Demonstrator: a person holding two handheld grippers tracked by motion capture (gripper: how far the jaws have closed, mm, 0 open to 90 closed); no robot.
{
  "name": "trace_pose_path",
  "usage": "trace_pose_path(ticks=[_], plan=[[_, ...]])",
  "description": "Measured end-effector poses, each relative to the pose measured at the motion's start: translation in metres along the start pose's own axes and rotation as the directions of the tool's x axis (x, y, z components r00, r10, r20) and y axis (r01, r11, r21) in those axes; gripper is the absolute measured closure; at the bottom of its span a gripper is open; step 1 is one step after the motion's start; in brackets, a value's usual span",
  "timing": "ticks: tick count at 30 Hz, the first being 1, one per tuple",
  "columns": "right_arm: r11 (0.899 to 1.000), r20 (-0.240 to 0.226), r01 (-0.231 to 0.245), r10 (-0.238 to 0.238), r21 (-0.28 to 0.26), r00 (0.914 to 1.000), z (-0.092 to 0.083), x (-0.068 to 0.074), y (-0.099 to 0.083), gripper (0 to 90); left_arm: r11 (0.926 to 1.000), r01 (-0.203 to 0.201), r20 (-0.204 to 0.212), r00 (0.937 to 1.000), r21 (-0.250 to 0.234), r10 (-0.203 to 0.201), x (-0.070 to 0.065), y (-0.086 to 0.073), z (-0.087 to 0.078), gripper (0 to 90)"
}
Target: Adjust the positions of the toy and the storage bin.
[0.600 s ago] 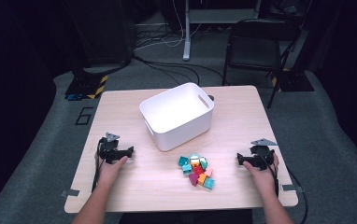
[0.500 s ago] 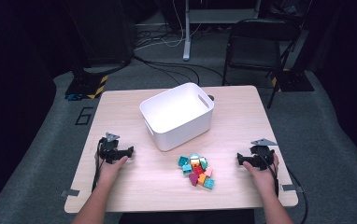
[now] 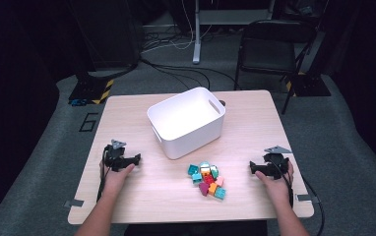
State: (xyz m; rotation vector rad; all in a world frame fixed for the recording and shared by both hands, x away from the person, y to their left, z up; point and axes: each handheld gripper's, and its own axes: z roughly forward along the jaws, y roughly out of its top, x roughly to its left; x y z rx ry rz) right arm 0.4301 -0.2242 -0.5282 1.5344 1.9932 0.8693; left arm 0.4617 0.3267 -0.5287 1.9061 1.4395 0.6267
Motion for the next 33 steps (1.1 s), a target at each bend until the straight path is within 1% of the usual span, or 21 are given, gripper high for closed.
trace_pose_path(ticks=[5, 7, 8, 9, 11, 13, 15, 17, 18, 19, 21, 23, 24, 27, 30, 33], plan=[[1.0, 0.003, -0.001, 0.001, 0.0, 1.0, 0.0, 0.0, 0.0, 4.5, 0.9996, 0.005, -0.005, 1.0, 0.028, -0.005, -0.002, 0.002, -0.001, 15.8], [1.0, 0.003, 0.0, 0.0, 0.0, 1.0, 0.0, 0.0, 0.0, 4.6, 0.9996, 0.004, -0.005, 1.0, 0.028, -0.004, -0.002, 0.002, -0.002, 18.9], [1.0, 0.002, 0.0, 0.0, -0.001, 1.0, 0.0, 0.0, 0.0, 4.6, 0.9995, 0.002, -0.001, 1.0, 0.032, -0.002, -0.003, 0.003, -0.003, 18.9], [1.0, 0.006, -0.006, 0.006, 0.002, 1.0, -0.001, 0.001, 0.0, 4.6, 0.9993, 0.01, -0.005, 0.9999, 0.037, -0.009, -0.004, 0.004, -0.005, 27.0], [1.0, 0.006, -0.005, 0.005, 0.0, 1.0, -0.001, 0.001, -0.001, 4.6, 0.9989, 0.012, -0.003, 0.9999, 0.046, -0.012, -0.005, 0.005, -0.007, 31.3], [1.0, 0.007, -0.007, 0.007, 0.0, 0.9999, -0.001, 0.001, -0.001, 4.5, 0.9986, 0.018, 0.003, 0.9998, 0.05, -0.018, -0.005, 0.005, -0.008, 32.5], [1.0, 0.01, -0.011, 0.011, 0.0, 0.9999, -0.001, 0.002, -0.001, 4.5, 0.999, 0.029, 0.003, 0.9996, 0.033, -0.029, -0.007, 0.01, -0.013, 34.1], [1.0, 0.01, -0.012, 0.012, 0.0, 0.9999, -0.001, 0.002, -0.001, 4.5, 0.9993, 0.033, 0.015, 0.9993, 0.018, -0.033, -0.009, 0.015, -0.018, 35.2], [1.0, 0.009, -0.013, 0.013, 0.0, 0.9999, -0.001, 0.002, -0.001, 4.5, 0.9993, 0.033, 0.015, 0.9993, 0.018, -0.033, -0.009, 0.015, -0.018, 36.1], [1.0, 0.01, -0.012, 0.012, 0.0, 0.9999, -0.001, 0.002, -0.001, 4.5, 0.9993, 0.03, 0.034, 0.9989, 0.02, -0.031, -0.011, 0.018, -0.02, 36.6], [1.0, 0.01, -0.012, 0.012, 0.0, 0.9999, -0.001, 0.002, -0.001, 4.5, 0.9996, 0.024, 0.047, 0.9986, 0.013, -0.025, -0.015, 0.022, -0.024, 37.0], [1.0, 0.009, -0.012, 0.012, 0.0, 0.9999, -0.001, 0.002, -0.001, 4.4, 0.9996, 0.027, 0.062, 0.9977, 0.009, -0.027, -0.018, 0.025, -0.027, 37.4], [1.0, 0.008, -0.012, 0.012, 0.001, 0.9999, -0.001, 0.002, -0.001, 4.4, 0.9994, 0.035, 0.072, 0.9968, 0.005, -0.036, -0.02, 0.028, -0.03, 37.4], [1.0, 0.008, -0.012, 0.012, 0.0, 0.9999, -0.001, 0.002, -0.001, 4.3, 0.9992, 0.04, 0.078, 0.9962, 0.006, -0.04, -0.024, 0.036, -0.037, 39.7], [1.0, 0.008, -0.011, 0.011, 0.001, 0.9999, -0.001, 0.002, -0.001, 4.3, 0.9995, 0.029, 0.077, 0.9966, 0.007, -0.03, -0.03, 0.044, -0.043, 40.3], [1.0, 0.008, -0.012, 0.012, 0.001, 0.9999, -0.001, 0.002, -0.001, 4.3, 0.9996, 0.027, 0.084, 0.9961, 0.0, -0.027, -0.037, 0.051, -0.047, 40.3]])
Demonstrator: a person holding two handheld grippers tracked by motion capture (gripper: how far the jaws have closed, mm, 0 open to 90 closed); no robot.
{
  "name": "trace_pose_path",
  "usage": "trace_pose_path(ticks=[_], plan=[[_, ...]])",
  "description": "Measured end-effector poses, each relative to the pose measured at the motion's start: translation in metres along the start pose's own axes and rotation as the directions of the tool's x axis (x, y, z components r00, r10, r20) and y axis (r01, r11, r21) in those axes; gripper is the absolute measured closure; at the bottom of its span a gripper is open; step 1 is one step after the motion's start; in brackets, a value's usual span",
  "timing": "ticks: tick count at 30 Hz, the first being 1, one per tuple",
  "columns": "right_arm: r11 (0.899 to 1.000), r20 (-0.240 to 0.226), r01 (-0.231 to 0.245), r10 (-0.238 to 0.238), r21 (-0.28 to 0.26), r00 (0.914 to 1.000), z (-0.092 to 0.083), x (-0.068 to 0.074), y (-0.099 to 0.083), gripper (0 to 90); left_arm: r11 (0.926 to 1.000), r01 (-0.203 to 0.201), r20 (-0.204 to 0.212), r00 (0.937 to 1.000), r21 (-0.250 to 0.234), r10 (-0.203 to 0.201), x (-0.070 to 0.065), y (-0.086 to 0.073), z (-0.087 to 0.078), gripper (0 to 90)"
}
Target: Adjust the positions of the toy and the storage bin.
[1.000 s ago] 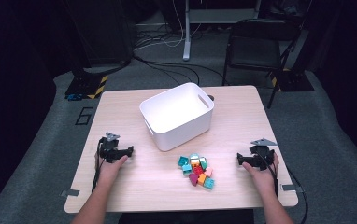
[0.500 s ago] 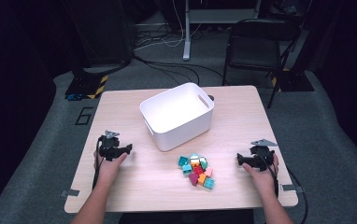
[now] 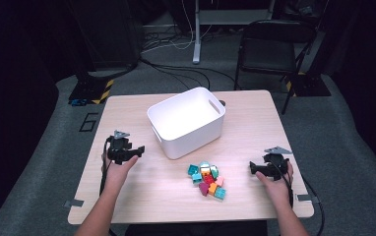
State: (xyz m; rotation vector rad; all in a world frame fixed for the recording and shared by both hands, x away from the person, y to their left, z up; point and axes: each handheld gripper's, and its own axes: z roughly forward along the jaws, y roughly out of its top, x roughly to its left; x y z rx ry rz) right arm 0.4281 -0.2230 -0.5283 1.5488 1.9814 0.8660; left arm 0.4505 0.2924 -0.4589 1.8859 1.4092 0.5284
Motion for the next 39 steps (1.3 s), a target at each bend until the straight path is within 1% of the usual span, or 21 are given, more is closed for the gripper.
trace_pose_path(ticks=[3, 7, 10, 15, 18, 21, 24, 28, 30, 34, 36, 39], plan=[[1.0, 0.0, 0.0, 0.0, 0.0, 1.0, 0.0, 0.0, 0.0, 4.3, 0.9998, 0.007, 0.013, 0.9999, -0.017, -0.006, -0.006, 0.008, -0.005, 40.2], [1.0, 0.0, 0.0, 0.0, 0.0, 1.0, 0.0, 0.0, 0.0, 4.2, 0.9988, 0.002, 0.033, 0.9995, -0.049, 0.0, -0.012, 0.019, -0.012, 40.2], [1.0, -0.001, 0.003, -0.003, 0.0, 1.0, 0.0, 0.0, 0.0, 4.0, 0.9983, 0.0, 0.044, 0.999, -0.058, 0.003, -0.015, 0.029, -0.018, 40.1], [1.0, 0.001, 0.003, -0.003, 0.002, 1.0, 0.0, 0.0, 0.0, 3.6, 0.9975, -0.005, 0.046, 0.9989, -0.07, 0.008, -0.02, 0.042, -0.024, 40.0], [1.0, 0.0, 0.003, -0.003, 0.002, 1.0, 0.0, 0.0, 0.0, 3.6, 0.9971, -0.008, 0.037, 0.9993, -0.075, 0.011, -0.022, 0.05, -0.027, 40.1], [1.0, 0.0, 0.003, -0.003, 0.002, 1.0, 0.0, 0.0, 0.0, 3.6, 0.9959, -0.01, 0.038, 0.9992, -0.09, 0.013, -0.025, 0.057, -0.029, 40.1], [1.0, 0.001, 0.001, -0.001, 0.004, 1.0, 0.0, 0.0, 0.0, 3.5, 0.9945, -0.023, 0.044, 0.9987, -0.103, 0.027, -0.03, 0.066, -0.032, 40.0], [1.0, 0.001, 0.001, -0.001, 0.005, 1.0, 0.0, 0.0, 0.0, 3.4, 0.9933, -0.034, 0.058, 0.9975, -0.111, 0.041, -0.037, 0.076, -0.033, 39.8], [1.0, 0.001, 0.001, -0.001, 0.005, 1.0, 0.0, 0.0, 0.0, 3.5, 0.9932, -0.033, 0.064, 0.9971, -0.111, 0.041, -0.041, 0.08, -0.031, 39.1], [1.0, 0.001, 0.001, -0.001, 0.005, 1.0, 0.0, 0.0, 0.0, 3.4, 0.9948, -0.042, 0.066, 0.9967, -0.093, 0.048, -0.045, 0.082, -0.026, 38.5], [1.0, 0.0, 0.001, -0.001, 0.005, 1.0, 0.0, 0.0, 0.0, 3.4, 0.9962, -0.05, 0.068, 0.9962, -0.071, 0.055, -0.048, 0.083, -0.019, 38.5], [1.0, -0.001, 0.004, -0.004, 0.003, 1.0, 0.001, 0.0, 0.0, 3.4, 0.9974, -0.041, 0.07, 0.9965, -0.059, 0.045, -0.05, 0.081, -0.012, 38.5]])
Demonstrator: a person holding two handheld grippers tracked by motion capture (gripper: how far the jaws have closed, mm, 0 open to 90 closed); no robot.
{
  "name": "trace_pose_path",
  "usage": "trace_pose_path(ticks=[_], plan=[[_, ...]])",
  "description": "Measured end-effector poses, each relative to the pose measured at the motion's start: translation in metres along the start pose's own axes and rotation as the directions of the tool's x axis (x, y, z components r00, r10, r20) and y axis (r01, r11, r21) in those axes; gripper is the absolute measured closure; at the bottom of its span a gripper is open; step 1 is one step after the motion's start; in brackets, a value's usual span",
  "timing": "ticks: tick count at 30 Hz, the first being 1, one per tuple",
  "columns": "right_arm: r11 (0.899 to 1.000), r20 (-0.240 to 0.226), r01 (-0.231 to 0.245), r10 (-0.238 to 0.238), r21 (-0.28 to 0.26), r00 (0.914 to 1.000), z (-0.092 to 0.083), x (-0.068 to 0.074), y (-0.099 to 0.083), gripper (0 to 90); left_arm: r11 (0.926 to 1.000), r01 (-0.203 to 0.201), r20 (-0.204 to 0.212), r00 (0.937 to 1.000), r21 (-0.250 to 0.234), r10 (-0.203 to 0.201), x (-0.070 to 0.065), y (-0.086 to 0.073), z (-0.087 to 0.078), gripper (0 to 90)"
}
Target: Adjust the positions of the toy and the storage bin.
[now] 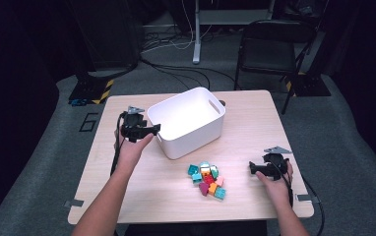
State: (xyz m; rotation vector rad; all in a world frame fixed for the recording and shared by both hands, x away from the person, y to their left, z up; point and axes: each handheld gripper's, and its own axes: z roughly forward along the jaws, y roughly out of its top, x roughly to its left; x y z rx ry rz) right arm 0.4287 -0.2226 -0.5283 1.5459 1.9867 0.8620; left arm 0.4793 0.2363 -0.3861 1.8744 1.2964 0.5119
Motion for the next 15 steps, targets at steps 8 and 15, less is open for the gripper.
trace_pose_path(ticks=[8, 15], plan=[[1.0, -0.002, 0.003, -0.003, -0.001, 1.0, 0.0, 0.0, 0.0, 3.3, 0.9995, -0.007, -0.002, 1.0, 0.03, 0.007, -0.005, -0.004, 0.012, 39.4], [1.0, -0.002, 0.008, -0.008, 0.0, 1.0, 0.0, 0.0, 0.0, 3.3, 0.9988, -0.028, -0.011, 0.9995, 0.04, 0.028, -0.009, -0.004, 0.014, 41.3]])
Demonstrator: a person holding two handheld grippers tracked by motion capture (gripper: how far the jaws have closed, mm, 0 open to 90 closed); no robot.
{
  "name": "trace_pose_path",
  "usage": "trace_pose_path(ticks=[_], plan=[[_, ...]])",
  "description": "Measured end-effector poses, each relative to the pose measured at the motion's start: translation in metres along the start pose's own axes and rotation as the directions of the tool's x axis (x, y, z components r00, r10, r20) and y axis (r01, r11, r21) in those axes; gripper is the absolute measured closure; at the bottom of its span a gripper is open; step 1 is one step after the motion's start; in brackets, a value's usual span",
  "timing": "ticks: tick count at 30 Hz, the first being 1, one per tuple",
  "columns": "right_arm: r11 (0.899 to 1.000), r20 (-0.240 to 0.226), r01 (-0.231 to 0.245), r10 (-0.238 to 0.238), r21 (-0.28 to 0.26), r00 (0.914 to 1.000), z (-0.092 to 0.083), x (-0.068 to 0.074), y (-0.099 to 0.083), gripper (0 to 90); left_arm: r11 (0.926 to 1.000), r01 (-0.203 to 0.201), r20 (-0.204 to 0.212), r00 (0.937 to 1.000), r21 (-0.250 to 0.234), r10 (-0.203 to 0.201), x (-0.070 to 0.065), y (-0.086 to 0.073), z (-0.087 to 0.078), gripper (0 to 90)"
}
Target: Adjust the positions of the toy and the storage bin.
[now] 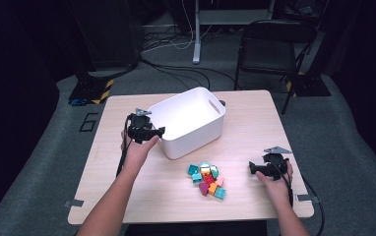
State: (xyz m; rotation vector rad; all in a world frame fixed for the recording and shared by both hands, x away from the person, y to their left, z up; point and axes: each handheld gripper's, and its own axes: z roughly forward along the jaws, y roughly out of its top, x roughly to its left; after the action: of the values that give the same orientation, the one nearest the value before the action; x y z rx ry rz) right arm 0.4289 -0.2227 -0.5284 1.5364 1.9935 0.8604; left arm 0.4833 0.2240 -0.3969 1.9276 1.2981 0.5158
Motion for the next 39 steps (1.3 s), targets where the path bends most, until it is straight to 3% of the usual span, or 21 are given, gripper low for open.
trace_pose_path(ticks=[5, 15, 16, 22, 25, 39], plan=[[1.0, 0.0, -0.002, 0.002, 0.001, 1.0, 0.0, 0.0004, 0.0001, 3.3, 0.9999, 0.009, 0.01, 0.9999, 0.005, -0.009, 0.0016, 0.0009, 0.0005, 44.2], [1.0, -0.004, -0.003, 0.003, 0.001, 1.0, -0.0001, 0.0016, -0.0001, 3.3, 0.9998, 0.012, 0.016, 0.9998, -0.014, -0.011, 0.0033, 0.0025, 0.0028, 60.1], [1.0, -0.004, -0.005, 0.005, 0.001, 1.0, -0.0002, 0.0018, -0.0001, 3.3, 0.9999, -0.007, 0.022, 0.9997, -0.009, 0.007, 0.0041, 0.0033, 0.0033, 60.9], [1.0, -0.003, 0.0, 0.0, 0.001, 1.0, -0.0003, 0.0025, -0.0002, 3.3, 0.9999, -0.017, 0.042, 0.999, 0.004, 0.017, 0.0063, 0.0054, 0.0037, 65.4], [1.0, -0.007, -0.001, 0.001, -0.001, 1.0, -0.0002, 0.003, -0.0002, 3.3, 0.9993, -0.036, 0.04, 0.9986, 0.01, 0.036, 0.007, 0.0054, 0.0024, 66.7], [1.0, -0.007, 0.0, 0.0, -0.001, 1.0, 0.0, 0.0034, -0.0001, 3.1, 0.999, -0.043, 0.057, 0.9975, 0.009, 0.043, 0.0081, 0.0025, -0.0007, 68.8]])
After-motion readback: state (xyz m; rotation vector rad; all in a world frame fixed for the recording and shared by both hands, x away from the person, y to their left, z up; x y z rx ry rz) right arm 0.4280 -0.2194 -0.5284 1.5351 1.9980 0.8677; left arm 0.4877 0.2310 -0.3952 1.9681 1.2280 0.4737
